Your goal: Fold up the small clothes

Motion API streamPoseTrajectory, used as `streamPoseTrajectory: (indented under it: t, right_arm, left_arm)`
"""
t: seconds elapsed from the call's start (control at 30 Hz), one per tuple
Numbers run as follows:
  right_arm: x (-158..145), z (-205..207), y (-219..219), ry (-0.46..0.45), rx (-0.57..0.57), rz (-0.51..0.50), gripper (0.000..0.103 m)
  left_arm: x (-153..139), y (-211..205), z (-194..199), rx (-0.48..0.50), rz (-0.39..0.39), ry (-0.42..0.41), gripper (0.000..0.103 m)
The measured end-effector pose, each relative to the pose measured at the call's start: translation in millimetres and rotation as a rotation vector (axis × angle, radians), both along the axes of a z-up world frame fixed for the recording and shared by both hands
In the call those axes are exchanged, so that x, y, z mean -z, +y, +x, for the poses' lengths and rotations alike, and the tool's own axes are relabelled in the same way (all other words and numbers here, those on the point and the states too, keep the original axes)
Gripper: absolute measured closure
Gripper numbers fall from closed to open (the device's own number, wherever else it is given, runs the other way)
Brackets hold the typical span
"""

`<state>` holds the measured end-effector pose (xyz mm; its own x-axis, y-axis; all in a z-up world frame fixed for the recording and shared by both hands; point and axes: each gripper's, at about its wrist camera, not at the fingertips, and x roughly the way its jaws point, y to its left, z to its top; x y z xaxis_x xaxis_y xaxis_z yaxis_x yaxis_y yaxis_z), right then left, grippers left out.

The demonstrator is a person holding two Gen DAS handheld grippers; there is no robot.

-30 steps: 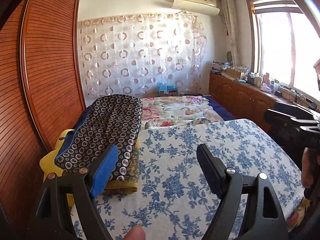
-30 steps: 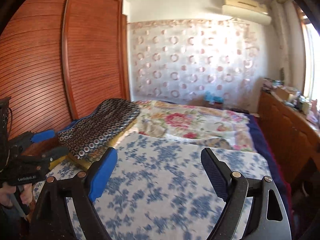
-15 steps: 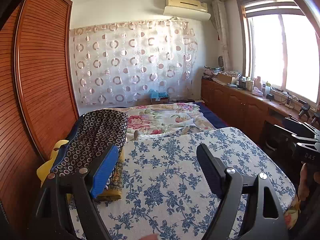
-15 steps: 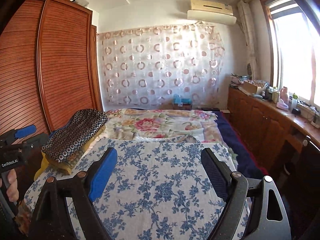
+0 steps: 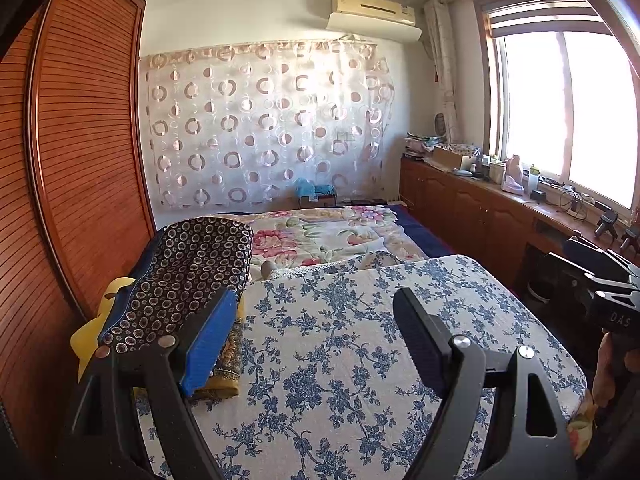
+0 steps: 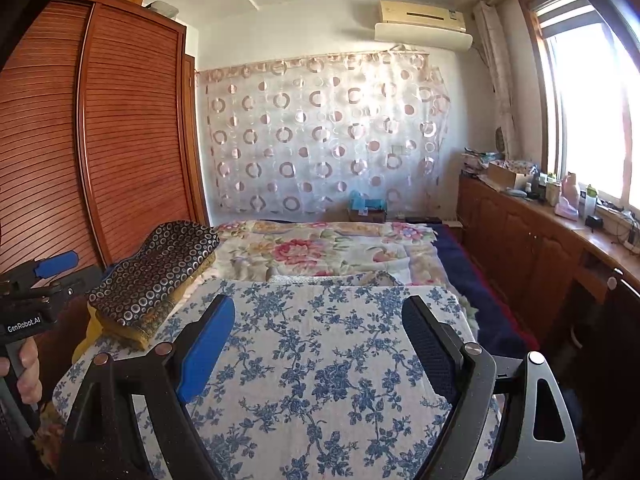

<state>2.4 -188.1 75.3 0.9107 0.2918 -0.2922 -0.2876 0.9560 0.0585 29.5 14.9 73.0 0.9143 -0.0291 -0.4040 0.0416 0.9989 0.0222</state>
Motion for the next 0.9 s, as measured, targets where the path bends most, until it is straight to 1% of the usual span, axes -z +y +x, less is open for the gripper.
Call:
streamPoseTrajectory:
  t: [0.27,0.9]
  right_arm:
    - [0.9,6.6,-1.6,-0.004,-0.001,0.003,0.016]
    - [2.5,7.1,-9.1,-0.006,-0.006,0.004,0.016]
  left_arm:
    - [0.2,0.3,-0.1,0.0,-0.001,0.0,0.022]
    - [0.7,0.5,-0.4,0.0,-0.002,-0.001,0.022]
